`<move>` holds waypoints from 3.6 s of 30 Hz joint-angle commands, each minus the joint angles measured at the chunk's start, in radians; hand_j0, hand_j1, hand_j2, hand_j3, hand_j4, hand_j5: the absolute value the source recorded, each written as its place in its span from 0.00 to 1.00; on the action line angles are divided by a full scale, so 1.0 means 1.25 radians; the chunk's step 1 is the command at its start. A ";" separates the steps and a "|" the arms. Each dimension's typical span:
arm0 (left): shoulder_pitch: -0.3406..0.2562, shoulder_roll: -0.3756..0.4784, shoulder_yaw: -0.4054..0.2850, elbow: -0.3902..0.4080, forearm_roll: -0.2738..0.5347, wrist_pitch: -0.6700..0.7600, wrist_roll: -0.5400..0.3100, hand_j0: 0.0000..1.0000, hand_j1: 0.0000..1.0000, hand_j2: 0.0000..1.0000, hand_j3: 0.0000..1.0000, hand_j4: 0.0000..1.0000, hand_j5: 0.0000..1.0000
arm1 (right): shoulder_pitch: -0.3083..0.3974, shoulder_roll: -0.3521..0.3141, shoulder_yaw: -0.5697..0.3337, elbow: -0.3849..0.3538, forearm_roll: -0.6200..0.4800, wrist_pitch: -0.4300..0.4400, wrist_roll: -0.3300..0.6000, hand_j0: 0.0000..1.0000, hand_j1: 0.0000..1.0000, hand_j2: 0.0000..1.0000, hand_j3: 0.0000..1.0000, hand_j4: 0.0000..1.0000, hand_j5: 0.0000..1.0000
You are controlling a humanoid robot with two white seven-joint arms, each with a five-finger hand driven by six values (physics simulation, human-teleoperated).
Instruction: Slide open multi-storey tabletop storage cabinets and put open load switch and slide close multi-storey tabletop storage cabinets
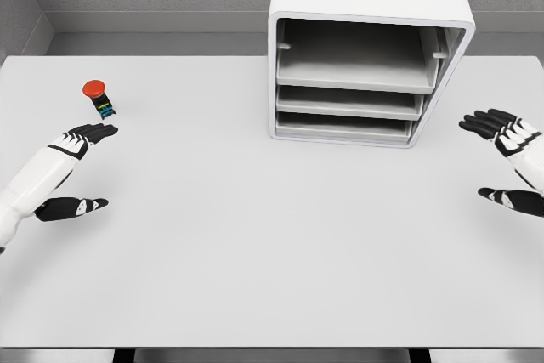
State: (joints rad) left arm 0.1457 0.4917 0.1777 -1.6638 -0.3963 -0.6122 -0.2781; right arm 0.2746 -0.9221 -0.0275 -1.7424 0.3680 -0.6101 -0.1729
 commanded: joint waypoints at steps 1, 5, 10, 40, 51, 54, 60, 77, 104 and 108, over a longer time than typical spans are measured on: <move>0.000 0.001 0.000 0.000 0.005 0.001 0.000 1.00 1.00 1.00 1.00 1.00 1.00 | -0.001 0.006 0.000 -0.017 0.005 -0.001 0.000 1.00 1.00 1.00 1.00 1.00 1.00; -0.009 0.001 0.000 0.000 -0.011 0.001 -0.001 1.00 1.00 1.00 1.00 1.00 1.00 | -0.004 0.011 -0.001 -0.017 0.006 -0.001 0.000 1.00 1.00 1.00 1.00 1.00 1.00; -0.150 0.001 0.001 0.001 -0.100 0.001 -0.002 1.00 1.00 1.00 1.00 1.00 1.00 | -0.050 0.054 0.001 -0.019 0.009 -0.001 0.087 1.00 1.00 1.00 1.00 1.00 1.00; -0.631 0.052 -0.308 0.477 -0.175 0.001 -0.266 1.00 1.00 1.00 1.00 1.00 1.00 | -0.512 0.277 0.341 0.196 0.003 -0.001 0.239 0.81 0.81 0.81 0.81 0.81 0.81; -0.670 0.067 -0.312 0.505 -0.257 0.001 -0.266 1.00 1.00 1.00 1.00 1.00 1.00 | -0.583 0.336 0.358 0.300 0.004 -0.001 0.239 0.82 0.82 0.82 0.82 0.82 0.82; -0.671 0.063 -0.320 0.506 -0.265 0.001 -0.266 1.00 1.00 1.00 1.00 1.00 1.00 | -0.589 0.338 0.358 0.307 0.004 -0.001 0.239 0.82 0.82 0.82 0.82 0.82 0.82; -0.676 0.056 -0.323 0.522 -0.301 0.001 -0.266 1.00 1.00 1.00 1.00 1.00 1.00 | -0.601 0.354 0.368 0.335 0.005 -0.001 0.239 0.82 0.82 0.82 0.82 0.82 0.82; -0.739 0.010 -0.325 0.613 -0.375 0.001 -0.266 1.00 1.00 1.00 1.00 1.00 1.00 | -0.603 0.357 0.372 0.350 0.031 -0.001 0.276 0.85 0.85 0.85 0.85 0.85 0.85; -0.765 -0.002 -0.337 0.687 -0.387 0.001 -0.266 0.82 0.82 0.82 0.82 0.82 0.82 | -0.488 0.262 0.331 0.204 0.020 -0.001 0.273 0.88 0.88 0.88 0.88 0.88 0.88; -0.769 -0.002 -0.336 0.686 -0.386 0.001 -0.266 0.82 0.82 0.82 0.82 0.82 0.82 | -0.464 0.252 0.310 0.194 0.019 -0.001 0.272 0.88 0.88 0.88 0.88 0.88 0.88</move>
State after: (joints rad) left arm -0.8161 0.4830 -0.2494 -0.7994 -0.8862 -0.6143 -0.6077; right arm -0.3037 -0.5776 0.4055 -1.5333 0.3227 -0.6194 0.1686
